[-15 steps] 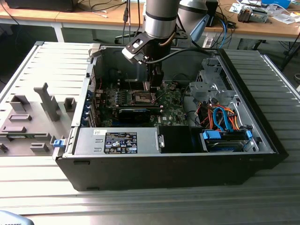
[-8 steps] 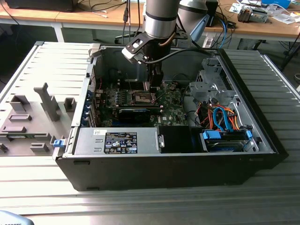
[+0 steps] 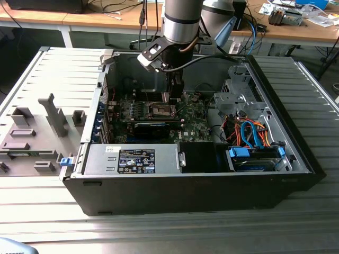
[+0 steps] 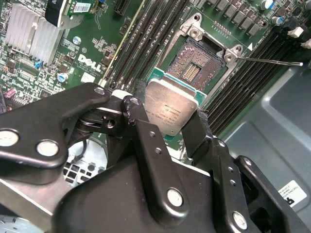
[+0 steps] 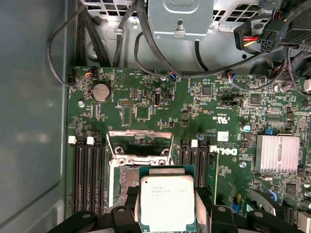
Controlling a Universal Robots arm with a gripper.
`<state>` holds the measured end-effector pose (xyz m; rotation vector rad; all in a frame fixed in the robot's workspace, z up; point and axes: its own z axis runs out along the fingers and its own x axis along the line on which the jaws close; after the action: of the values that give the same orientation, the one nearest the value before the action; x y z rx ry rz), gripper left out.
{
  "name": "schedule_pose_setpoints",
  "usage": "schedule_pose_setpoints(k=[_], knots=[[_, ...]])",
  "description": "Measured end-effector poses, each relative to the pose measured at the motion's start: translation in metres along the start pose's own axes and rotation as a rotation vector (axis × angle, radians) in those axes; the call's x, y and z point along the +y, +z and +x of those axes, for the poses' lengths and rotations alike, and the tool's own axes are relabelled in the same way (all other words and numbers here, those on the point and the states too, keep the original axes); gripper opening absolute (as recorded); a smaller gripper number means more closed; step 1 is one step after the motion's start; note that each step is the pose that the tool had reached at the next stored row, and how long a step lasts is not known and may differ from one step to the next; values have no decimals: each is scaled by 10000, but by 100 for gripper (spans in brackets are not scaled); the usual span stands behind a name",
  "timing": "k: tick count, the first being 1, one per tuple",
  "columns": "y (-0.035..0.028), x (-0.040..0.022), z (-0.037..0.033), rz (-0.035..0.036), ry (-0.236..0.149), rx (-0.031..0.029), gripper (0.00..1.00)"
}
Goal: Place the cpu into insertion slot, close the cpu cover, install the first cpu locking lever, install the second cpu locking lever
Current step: 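Place the cpu into insertion slot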
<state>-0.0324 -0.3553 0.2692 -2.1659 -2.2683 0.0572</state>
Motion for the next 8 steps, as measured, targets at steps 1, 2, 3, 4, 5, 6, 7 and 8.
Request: schedule_pose_setpoints(k=[1, 2, 3, 4, 5, 6, 7, 8], knots=[[0, 0, 0, 0, 11, 1, 54], [1, 0, 0, 0, 25, 1, 54], [1, 0, 0, 1, 34, 1, 54], [1, 0, 0, 1, 59, 2, 54], [2, 0, 0, 2, 75, 2, 54], [2, 0, 0, 2, 87, 2, 54], [3, 0, 0, 2, 104, 3, 54], [3, 0, 0, 2, 118, 4, 54]])
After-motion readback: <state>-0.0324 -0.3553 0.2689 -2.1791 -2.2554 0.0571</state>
